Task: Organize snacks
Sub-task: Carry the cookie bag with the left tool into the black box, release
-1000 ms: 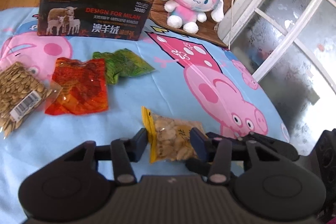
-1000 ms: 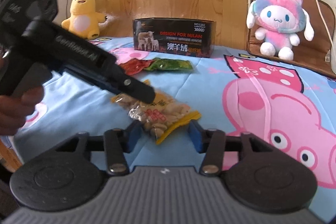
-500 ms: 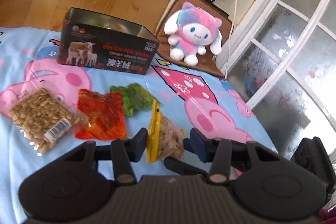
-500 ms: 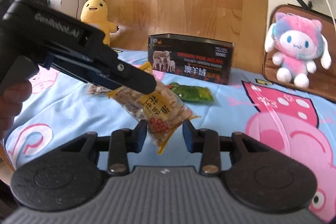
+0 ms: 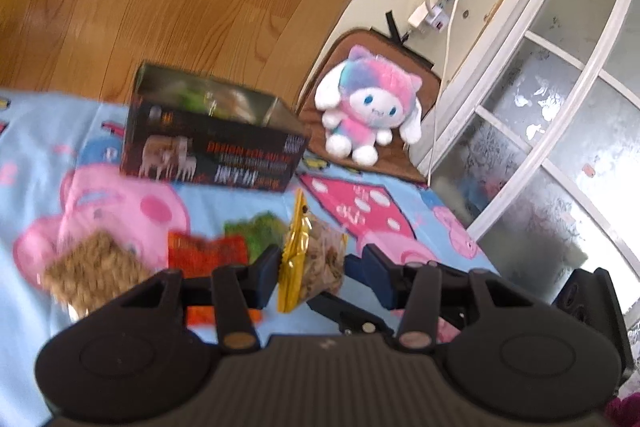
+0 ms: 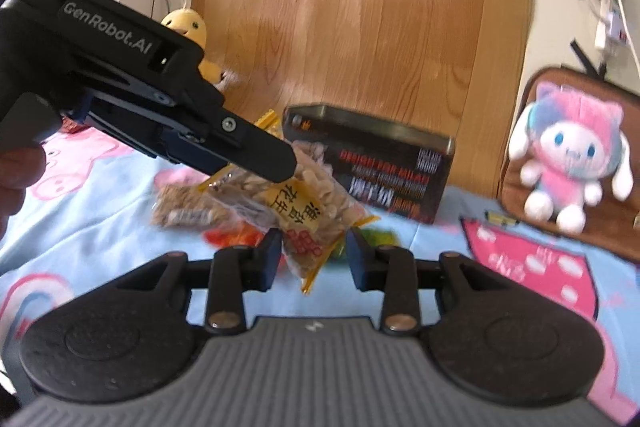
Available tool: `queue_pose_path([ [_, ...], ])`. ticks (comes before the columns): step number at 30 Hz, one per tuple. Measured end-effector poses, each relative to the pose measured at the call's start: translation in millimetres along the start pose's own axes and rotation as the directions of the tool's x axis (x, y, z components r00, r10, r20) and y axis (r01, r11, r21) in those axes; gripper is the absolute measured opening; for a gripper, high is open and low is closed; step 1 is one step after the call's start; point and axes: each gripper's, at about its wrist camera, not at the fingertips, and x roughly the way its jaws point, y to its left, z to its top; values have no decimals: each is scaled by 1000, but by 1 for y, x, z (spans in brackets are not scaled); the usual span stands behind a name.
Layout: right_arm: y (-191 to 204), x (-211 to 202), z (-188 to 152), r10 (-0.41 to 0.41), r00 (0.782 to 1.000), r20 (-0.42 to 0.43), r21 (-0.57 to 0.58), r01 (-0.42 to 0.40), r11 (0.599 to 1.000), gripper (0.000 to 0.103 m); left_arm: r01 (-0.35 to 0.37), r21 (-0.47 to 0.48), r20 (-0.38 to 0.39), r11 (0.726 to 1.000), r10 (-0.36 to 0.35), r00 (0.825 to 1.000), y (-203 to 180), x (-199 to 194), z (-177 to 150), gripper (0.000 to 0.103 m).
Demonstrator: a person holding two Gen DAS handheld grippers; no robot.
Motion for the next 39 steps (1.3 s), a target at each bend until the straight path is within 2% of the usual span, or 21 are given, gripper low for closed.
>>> queue_pose_path([
  [5, -10, 23, 26, -44, 997, 70, -34, 47, 998, 37, -7, 58, 50, 998, 4, 999, 0, 5, 34, 44],
  [8, -17, 40, 41, -58, 993, 104, -49, 63, 997, 19, 8, 73, 60, 997, -12, 998, 6, 17, 57, 44],
  [12, -20, 83, 59, -104, 984, 145, -91, 118, 989, 19, -35, 113, 84, 993, 26, 996, 17, 44, 90, 44],
  [14, -20, 109, 65, -122, 981, 148, -110, 139, 984, 19, -70, 88, 81, 994, 63, 995, 31, 63, 105, 44],
  [17, -33, 133, 73, -117, 987, 112, -79, 126, 989, 19, -110, 11, 46, 994, 110, 993, 55, 80, 119, 44],
  [19, -53, 122, 76, -31, 994, 109, 29, 28, 999, 19, -70, -23, 46, 997, 71, 996, 66, 74, 118, 44],
  [20, -63, 114, 75, 8, 994, 108, 83, -17, 996, 20, -72, -16, 51, 997, 72, 996, 67, 69, 116, 44],
  [22, -83, 97, 65, 116, 990, 84, 183, -130, 974, 22, -73, 0, 62, 997, 73, 995, 71, 53, 103, 49],
  [24, -90, 92, 50, 229, 973, 29, 244, -229, 942, 27, -79, -12, 42, 997, 80, 996, 79, 45, 90, 54],
  [26, -88, 94, 37, 277, 960, -38, 258, -259, 931, 36, -99, -40, 10, 994, 99, 995, 87, 43, 78, 57],
  [27, -85, 98, 32, 291, 954, -70, 258, -265, 929, 40, -123, -71, -18, 990, 122, 992, 93, 43, 69, 63],
  [30, -88, 117, 25, 304, 943, -134, 318, -250, 915, 40, -141, -178, -75, 974, 129, 989, 105, 42, 47, 65],
  [32, -97, 131, 24, 334, 930, -151, 399, -251, 882, 40, -145, -222, -88, 964, 128, 988, 107, 42, 37, 65],
  [35, -98, 151, 16, 371, 906, -203, 503, -229, 833, 40, -187, -279, -110, 942, 162, 981, 112, 46, 26, 72],
  [37, -94, 144, 13, 388, 902, -188, 538, -236, 810, 36, -187, -303, -115, 935, 159, 981, 113, 52, 18, 70],
  [38, -92, 138, 14, 416, 891, -182, 547, -260, 796, 19, -195, -284, -100, 939, 173, 980, 109, 51, 14, 68],
  [39, -87, 133, 14, 438, 882, -172, 556, -280, 783, 15, -201, -270, -100, 942, 180, 979, 106, 52, 11, 54],
])
